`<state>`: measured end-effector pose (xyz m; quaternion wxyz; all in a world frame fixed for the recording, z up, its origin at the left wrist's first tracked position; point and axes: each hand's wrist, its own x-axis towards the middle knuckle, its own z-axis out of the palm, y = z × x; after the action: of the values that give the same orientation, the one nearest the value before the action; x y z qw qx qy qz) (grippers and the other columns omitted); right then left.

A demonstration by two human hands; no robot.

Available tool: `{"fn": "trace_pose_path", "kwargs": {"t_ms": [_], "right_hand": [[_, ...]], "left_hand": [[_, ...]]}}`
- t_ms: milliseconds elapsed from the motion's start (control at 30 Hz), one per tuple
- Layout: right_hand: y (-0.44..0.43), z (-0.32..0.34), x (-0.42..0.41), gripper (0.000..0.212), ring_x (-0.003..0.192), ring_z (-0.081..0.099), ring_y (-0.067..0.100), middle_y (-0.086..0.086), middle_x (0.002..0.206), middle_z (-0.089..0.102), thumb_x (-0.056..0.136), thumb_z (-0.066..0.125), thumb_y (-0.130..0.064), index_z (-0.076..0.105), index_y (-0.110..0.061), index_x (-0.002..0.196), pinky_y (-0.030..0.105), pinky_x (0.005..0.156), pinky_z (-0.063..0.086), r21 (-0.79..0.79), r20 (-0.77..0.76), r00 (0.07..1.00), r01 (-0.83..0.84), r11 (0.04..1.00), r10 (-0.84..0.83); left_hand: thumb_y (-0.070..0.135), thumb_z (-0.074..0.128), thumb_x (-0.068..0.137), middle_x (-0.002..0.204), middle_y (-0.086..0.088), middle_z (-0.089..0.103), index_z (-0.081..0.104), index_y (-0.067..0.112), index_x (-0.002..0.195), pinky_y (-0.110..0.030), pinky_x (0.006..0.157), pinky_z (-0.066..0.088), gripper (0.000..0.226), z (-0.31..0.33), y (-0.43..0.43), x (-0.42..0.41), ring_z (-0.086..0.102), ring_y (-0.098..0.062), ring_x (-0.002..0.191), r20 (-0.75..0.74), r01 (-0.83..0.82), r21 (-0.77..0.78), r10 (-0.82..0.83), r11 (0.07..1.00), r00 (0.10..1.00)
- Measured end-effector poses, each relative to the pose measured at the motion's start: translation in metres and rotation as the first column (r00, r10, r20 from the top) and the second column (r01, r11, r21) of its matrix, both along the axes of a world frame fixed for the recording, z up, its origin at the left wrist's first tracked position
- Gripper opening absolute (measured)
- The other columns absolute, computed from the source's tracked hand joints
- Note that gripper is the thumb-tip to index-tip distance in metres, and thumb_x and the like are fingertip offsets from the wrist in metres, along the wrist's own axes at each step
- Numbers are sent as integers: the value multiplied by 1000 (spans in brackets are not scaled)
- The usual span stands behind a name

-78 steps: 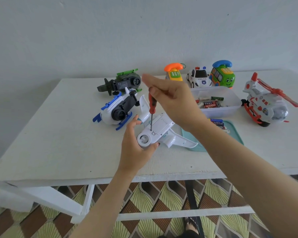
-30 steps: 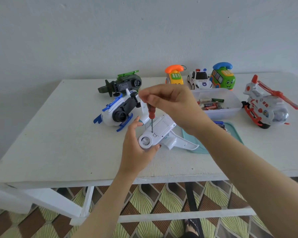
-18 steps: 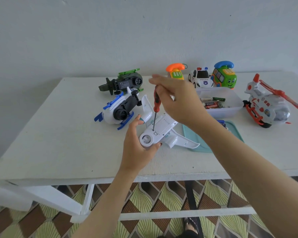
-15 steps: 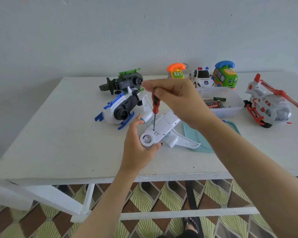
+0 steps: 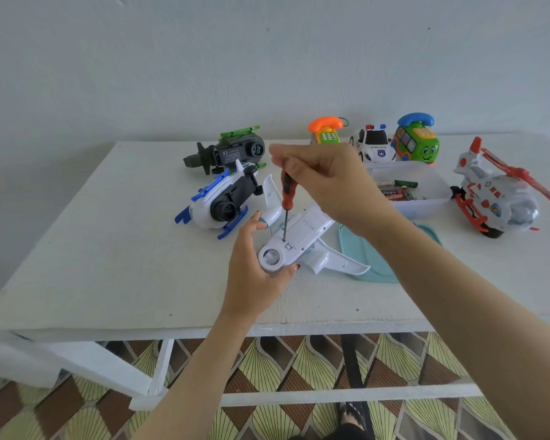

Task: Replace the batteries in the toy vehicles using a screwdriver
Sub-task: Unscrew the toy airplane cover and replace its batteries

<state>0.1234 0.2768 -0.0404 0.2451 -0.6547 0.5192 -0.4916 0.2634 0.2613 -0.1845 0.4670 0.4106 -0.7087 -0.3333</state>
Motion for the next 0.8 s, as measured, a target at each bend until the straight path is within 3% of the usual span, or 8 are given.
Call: {"fn": "trace_pose_path", "kwargs": {"t_ms": [100, 233, 300, 367, 500, 600, 700, 800], "right_hand": [[4, 2, -1, 29, 62, 59, 36, 38, 87, 64, 91, 55, -3, 63, -13, 116, 39, 95, 51, -3, 290, 942, -173, 985, 167], [3, -3, 4, 14, 64, 58, 12, 12, 69, 66, 82, 72, -11, 76, -11, 96, 19, 71, 49, -154, -29, 999, 26, 988, -31], [1, -6, 11, 9, 62, 50, 9, 2, 63, 58, 80, 73, -19, 77, -13, 84, 22, 61, 45, -290, -171, 970, 120, 949, -175], [-3, -9, 16, 21, 62, 45, 12, 8, 63, 55, 85, 66, -27, 76, -10, 80, 25, 57, 41, -394, -288, 911, 169, 904, -295], [-6, -5, 13, 30, 70, 61, 23, 4, 75, 59, 93, 45, -12, 68, 0, 108, 41, 76, 51, -266, -293, 922, 174, 948, -252], [-3, 4, 5, 28, 73, 68, 32, 14, 72, 68, 94, 47, 0, 66, -3, 114, 31, 86, 53, -39, -107, 991, 81, 996, -85], [2, 6, 1, 24, 69, 66, 26, 13, 68, 68, 89, 62, -3, 70, -10, 111, 20, 82, 50, -59, -10, 999, 45, 997, -46], [1, -5, -3, 24, 80, 55, 14, -5, 73, 62, 87, 67, -18, 71, -13, 110, 29, 82, 49, -205, -213, 957, 154, 966, -198]], "left_hand": [[10, 88, 65, 141, 11, 37, 44, 15, 125, -3, 100, 30, 74, -1, -1, 0, 35, -2, 133, 2, -3, -3, 3, 1000, 1000], [11, 87, 65, 143, 8, 39, 42, 20, 124, -15, 105, 36, 75, -1, 0, 0, 37, -6, 134, 7, -9, 3, 9, 1000, 1000], [11, 87, 65, 142, 10, 39, 42, 21, 124, -25, 107, 39, 75, -1, 0, 0, 39, -9, 134, 7, -15, 3, 15, 1000, 1000], [10, 87, 66, 141, 11, 38, 41, 23, 123, -20, 106, 38, 74, 0, 1, 0, 38, -9, 135, -2, -9, 0, 9, 1000, 1000], [9, 87, 66, 143, 11, 35, 42, 19, 125, -4, 100, 33, 74, 2, 2, 0, 35, -4, 134, 5, 3, -3, -3, 1000, 1000], [9, 87, 66, 143, 8, 36, 43, 14, 126, -1, 98, 32, 75, 2, 1, 1, 35, -5, 134, 5, 3, -3, -3, 1000, 1000], [8, 87, 66, 143, 4, 40, 43, 12, 126, -2, 95, 36, 75, 3, 1, 0, 38, -7, 132, 8, 4, -7, -4, 1000, 1000], [5, 87, 66, 136, 12, 38, 44, 7, 125, 3, 90, 32, 74, 4, 2, -1, 37, -7, 130, 6, 3, -27, -2, 1000, 1000]]}}
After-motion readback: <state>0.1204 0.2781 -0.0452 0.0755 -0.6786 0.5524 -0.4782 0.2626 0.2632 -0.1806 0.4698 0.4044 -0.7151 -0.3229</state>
